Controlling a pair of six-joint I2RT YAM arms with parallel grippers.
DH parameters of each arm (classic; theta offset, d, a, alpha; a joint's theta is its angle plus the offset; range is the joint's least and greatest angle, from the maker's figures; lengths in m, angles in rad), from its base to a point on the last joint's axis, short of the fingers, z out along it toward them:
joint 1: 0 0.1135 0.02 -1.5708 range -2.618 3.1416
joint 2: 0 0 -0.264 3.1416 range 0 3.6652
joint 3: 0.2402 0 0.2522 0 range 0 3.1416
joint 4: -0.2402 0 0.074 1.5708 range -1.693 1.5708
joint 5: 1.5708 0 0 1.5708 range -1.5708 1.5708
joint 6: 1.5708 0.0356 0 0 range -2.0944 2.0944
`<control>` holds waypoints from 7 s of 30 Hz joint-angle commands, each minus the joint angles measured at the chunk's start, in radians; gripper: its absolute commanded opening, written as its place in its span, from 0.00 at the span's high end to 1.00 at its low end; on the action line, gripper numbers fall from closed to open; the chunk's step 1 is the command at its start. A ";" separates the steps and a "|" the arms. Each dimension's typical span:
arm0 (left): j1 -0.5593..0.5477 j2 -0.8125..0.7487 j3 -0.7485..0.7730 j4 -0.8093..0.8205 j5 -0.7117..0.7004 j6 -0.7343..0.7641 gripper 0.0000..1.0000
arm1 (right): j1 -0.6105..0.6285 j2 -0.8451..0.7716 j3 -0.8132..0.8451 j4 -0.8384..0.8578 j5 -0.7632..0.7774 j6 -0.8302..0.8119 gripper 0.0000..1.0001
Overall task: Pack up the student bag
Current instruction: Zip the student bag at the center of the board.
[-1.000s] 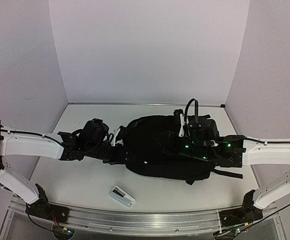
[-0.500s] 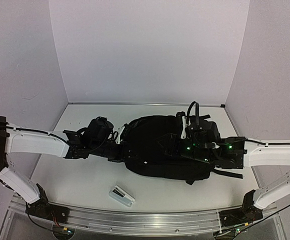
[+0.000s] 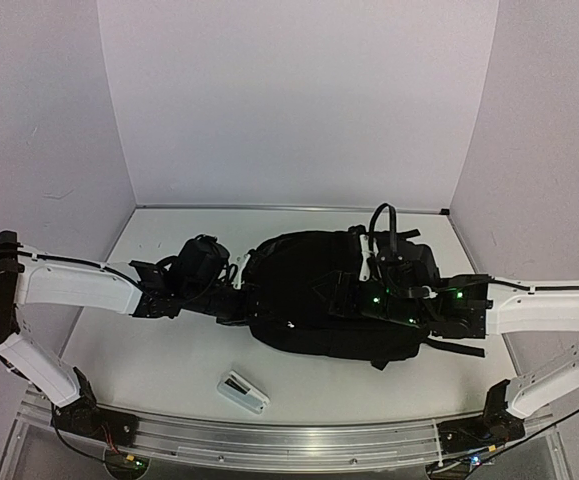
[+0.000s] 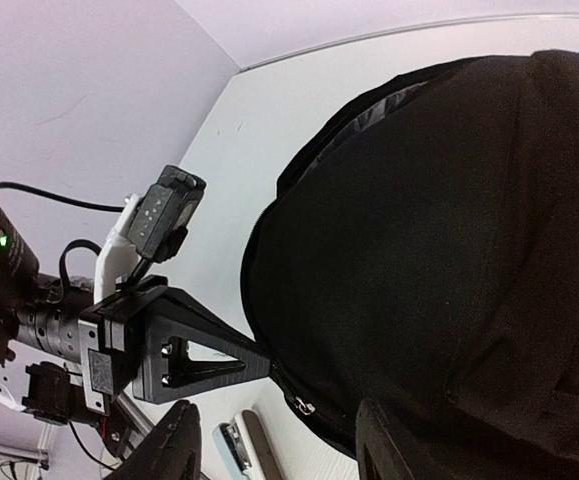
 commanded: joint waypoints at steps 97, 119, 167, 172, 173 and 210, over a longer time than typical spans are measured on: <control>0.424 -0.073 -0.055 0.180 0.254 0.083 1.00 | 0.172 0.461 0.499 -0.272 0.329 -0.389 0.22; 0.425 -0.093 -0.065 0.157 0.197 0.055 1.00 | 0.131 0.781 0.730 -0.318 0.461 -0.465 0.85; 0.428 0.065 0.050 0.215 0.251 0.108 1.00 | 0.174 0.129 -0.018 -0.176 -0.386 -0.280 1.00; 0.428 0.103 0.076 0.250 0.277 0.099 1.00 | 0.180 0.114 -0.035 -0.182 -0.498 -0.266 1.00; 0.428 0.108 0.078 0.253 0.277 0.099 1.00 | 0.182 0.113 -0.037 -0.183 -0.511 -0.267 1.00; 0.428 0.119 0.074 0.298 0.395 0.085 1.00 | 0.242 0.552 0.548 -0.274 0.169 -0.157 0.30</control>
